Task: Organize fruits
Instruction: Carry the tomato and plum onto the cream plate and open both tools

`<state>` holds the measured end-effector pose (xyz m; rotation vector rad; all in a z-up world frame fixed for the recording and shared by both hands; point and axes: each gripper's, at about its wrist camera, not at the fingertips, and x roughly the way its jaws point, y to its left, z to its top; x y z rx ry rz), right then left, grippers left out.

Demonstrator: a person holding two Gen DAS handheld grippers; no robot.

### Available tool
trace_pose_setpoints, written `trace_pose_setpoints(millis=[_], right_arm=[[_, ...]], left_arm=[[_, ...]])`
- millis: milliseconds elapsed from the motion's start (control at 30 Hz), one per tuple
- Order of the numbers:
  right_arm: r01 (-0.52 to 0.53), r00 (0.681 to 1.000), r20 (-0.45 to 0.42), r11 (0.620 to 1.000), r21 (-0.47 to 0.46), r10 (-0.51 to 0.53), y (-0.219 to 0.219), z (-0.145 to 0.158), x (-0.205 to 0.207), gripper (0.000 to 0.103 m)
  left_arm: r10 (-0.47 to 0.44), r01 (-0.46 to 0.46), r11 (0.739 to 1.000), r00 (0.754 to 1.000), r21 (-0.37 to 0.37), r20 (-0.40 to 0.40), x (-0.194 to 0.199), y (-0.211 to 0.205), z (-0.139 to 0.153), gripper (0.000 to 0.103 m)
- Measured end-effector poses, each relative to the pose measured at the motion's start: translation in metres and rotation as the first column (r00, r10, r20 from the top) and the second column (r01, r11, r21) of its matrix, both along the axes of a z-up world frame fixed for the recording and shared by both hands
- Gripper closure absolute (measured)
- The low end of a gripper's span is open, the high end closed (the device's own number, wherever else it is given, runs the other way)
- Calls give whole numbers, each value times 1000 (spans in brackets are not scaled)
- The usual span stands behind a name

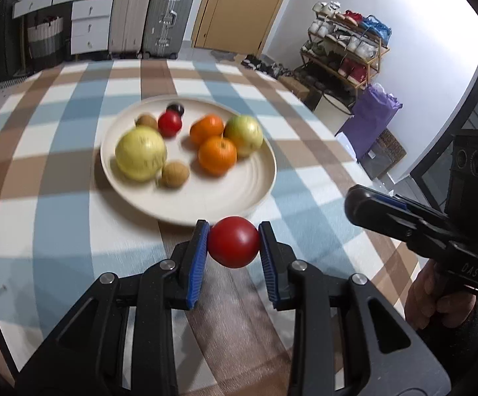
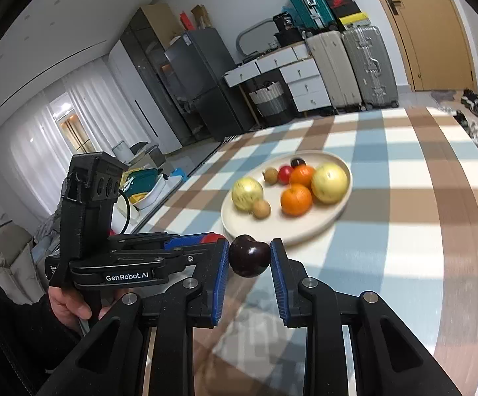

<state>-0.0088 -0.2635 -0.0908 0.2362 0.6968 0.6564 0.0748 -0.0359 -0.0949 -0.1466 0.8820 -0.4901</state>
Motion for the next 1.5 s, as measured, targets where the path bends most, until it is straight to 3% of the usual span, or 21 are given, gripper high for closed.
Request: trace_pose_setpoints(millis=[467,900,1500], right_arm=[[-4,1000,2,1000,13,4,25,25,65,78],[-6,1000,-27,1000,-12,5,32,18,110,78],[-22,995,-99,1000,-22,19,35,-17,110,77]], left_arm=[[19,-18,999,1000,-42,21,69,15,39,75],[17,-19,999,998,-29,-64,135,8,19,75],[30,-33,999,992,-18,-119,150,0,-12,75]])
